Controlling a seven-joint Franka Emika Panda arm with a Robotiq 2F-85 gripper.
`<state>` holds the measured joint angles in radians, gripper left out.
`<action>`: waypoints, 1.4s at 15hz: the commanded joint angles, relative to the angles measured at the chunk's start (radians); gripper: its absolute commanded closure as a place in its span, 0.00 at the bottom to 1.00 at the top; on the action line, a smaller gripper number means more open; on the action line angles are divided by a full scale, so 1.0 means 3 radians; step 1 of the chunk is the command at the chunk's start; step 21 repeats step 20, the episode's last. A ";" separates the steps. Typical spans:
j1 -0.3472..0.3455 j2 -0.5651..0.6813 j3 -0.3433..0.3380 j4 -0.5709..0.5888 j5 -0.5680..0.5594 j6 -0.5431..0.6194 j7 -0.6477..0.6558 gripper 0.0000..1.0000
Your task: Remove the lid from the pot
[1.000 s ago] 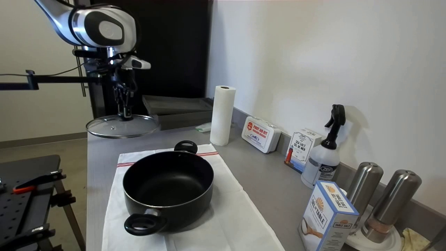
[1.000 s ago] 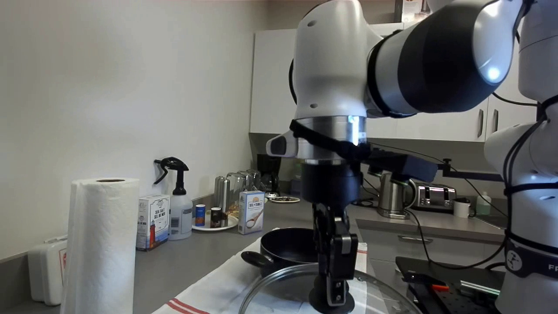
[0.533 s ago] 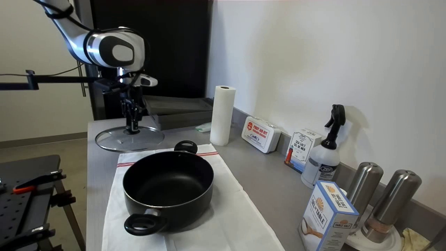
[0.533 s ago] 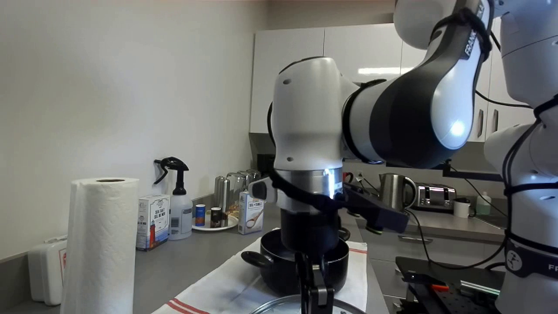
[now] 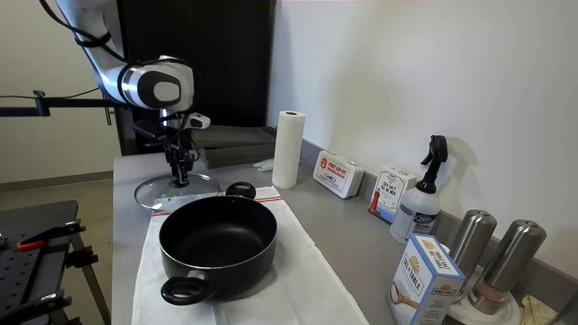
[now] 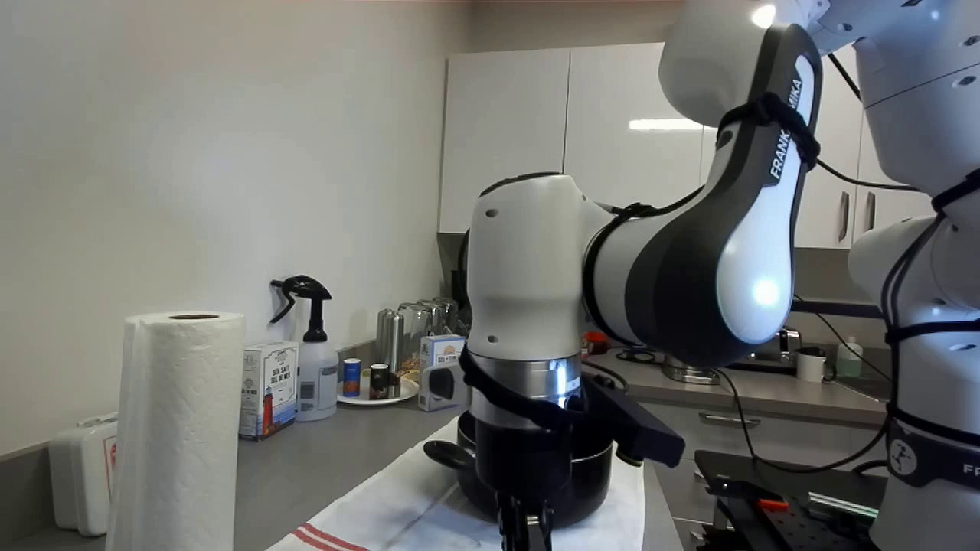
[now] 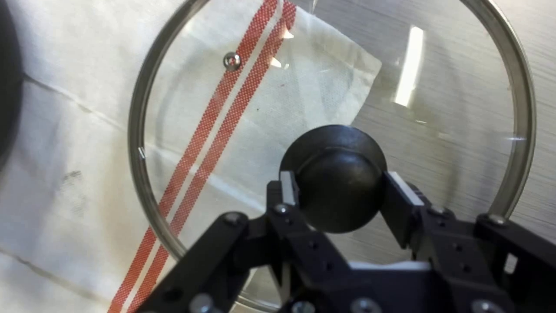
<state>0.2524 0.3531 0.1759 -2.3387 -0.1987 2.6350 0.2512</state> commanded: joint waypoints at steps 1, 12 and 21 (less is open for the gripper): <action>0.0113 0.0103 -0.0139 0.0019 -0.0112 0.0199 -0.0076 0.75; 0.0223 0.0151 -0.0227 -0.0053 -0.0122 0.0272 -0.0182 0.24; 0.0267 -0.0193 -0.0188 -0.0188 -0.0114 0.0205 -0.0167 0.00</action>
